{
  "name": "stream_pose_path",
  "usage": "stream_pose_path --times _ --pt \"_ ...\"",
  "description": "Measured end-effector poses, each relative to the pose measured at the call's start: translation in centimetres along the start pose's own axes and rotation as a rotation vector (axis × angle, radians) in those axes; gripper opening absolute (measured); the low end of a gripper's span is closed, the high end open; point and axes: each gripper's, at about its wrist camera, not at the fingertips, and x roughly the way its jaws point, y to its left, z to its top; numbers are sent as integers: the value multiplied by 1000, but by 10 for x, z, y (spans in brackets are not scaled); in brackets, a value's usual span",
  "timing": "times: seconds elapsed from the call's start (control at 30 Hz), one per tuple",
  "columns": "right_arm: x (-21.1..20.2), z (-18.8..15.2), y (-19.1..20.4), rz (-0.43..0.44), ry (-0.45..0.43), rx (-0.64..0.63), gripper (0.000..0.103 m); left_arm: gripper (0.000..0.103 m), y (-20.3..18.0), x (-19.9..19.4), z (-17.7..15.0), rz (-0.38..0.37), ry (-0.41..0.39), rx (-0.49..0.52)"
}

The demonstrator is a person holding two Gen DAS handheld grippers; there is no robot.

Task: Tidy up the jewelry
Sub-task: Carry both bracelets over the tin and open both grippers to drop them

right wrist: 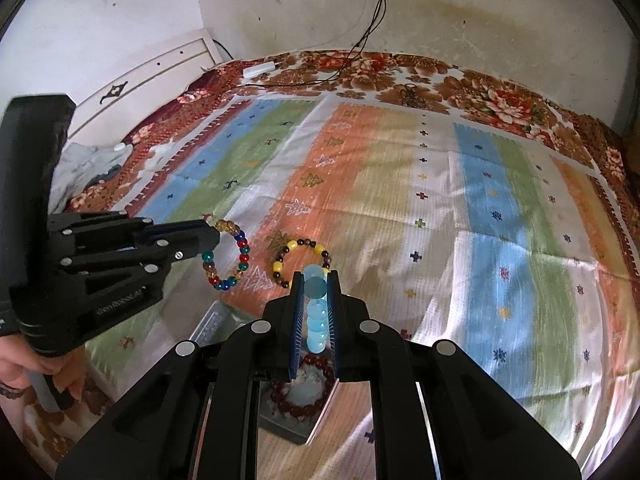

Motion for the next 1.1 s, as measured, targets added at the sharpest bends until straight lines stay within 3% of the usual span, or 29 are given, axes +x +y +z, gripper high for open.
stream_pose_path --times 0.37,0.97,1.0,1.07,1.1 --pt "-15 -21 14 19 3 -17 12 10 -12 -18 -19 -52 -9 -4" --pt "-14 -40 21 57 46 1 12 10 -21 -23 -47 -28 21 13" --pt "-13 -41 22 65 51 -3 12 12 -22 -23 -48 -23 22 17" --pt "-11 -41 24 78 60 -13 17 35 -19 -23 -47 28 20 12" --pt "-11 -41 25 72 57 -16 24 36 -18 -23 -46 39 14 7"
